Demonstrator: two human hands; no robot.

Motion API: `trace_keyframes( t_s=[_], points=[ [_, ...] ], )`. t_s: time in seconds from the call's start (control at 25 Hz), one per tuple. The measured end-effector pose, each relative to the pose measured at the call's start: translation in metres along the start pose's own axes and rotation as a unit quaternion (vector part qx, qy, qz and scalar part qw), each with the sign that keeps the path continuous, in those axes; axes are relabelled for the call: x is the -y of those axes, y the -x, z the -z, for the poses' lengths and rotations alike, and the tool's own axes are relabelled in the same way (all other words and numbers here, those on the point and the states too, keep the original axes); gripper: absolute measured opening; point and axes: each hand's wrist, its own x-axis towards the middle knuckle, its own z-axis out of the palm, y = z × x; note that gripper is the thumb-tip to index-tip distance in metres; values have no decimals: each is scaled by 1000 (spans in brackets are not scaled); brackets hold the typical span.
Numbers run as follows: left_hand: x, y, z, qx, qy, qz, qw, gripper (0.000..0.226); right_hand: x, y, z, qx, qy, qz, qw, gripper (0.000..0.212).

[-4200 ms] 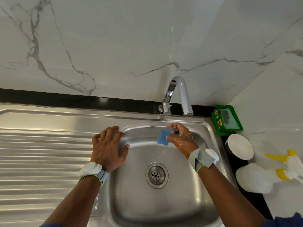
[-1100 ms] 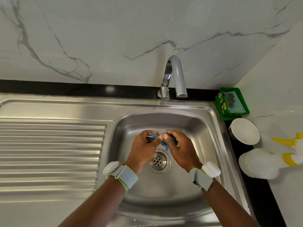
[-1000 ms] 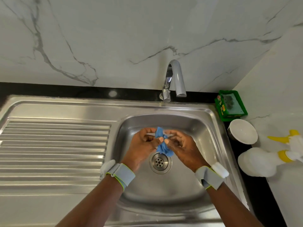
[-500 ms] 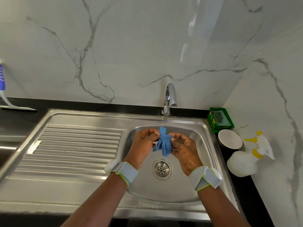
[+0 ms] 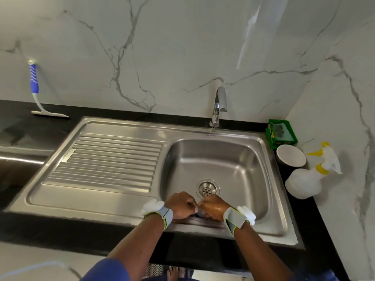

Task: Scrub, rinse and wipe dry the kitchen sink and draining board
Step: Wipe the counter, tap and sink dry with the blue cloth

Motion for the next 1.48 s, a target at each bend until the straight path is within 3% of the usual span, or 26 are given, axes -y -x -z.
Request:
trace_keyframes(
  t_s=[0.08,0.12,0.2,0.36,0.44,0.56,0.64,0.72,0.8,0.88,0.96,1.08,1.2,1.28,1.4,1.48],
  points=[
    [3,-2,-1,5,32,12,999,18,-1,2,8,21,-18,-15,1000,21],
    [2,-5,1,2,60,22,998,15,-1,3,12,28,-87,-37,995,18],
    [3,-12,3,-30,120,38,992,20,-7,-7,20,-9,-152,-62,986,16],
    [5,-22,10,-68,200,53,976,27,-16,-37,23,-121,21,-31,992,10],
    [4,-36,11,-71,249,79,963,22,-13,-54,18,-84,120,-39,988,9],
    [5,-58,8,-70,359,133,921,12,-9,-87,5,20,264,-23,964,30],
    [7,-68,5,-63,384,144,910,12,-12,-103,-6,46,346,1,937,44],
    [10,-72,7,-60,394,150,905,11,-12,-114,-11,47,372,28,927,40],
    [12,-74,13,-68,387,140,909,10,-8,-112,-4,34,345,28,938,31],
    [19,-74,20,-82,293,105,947,7,2,-100,12,0,276,35,961,22],
    [22,-70,28,-90,193,60,975,31,16,-82,32,-58,204,72,975,18],
    [16,-60,39,-99,165,-33,981,51,37,-47,57,-121,54,135,982,24],
    [10,-51,48,-159,194,-67,966,45,48,-21,69,-92,3,196,976,41],
    [10,-43,58,-145,248,-73,955,44,53,-5,72,-74,-7,232,970,50],
    [15,-21,70,-150,234,-85,957,19,55,16,65,-48,-4,275,960,48],
    [24,-3,74,-182,258,-82,945,8,55,22,57,-84,46,273,957,39]
  ],
)
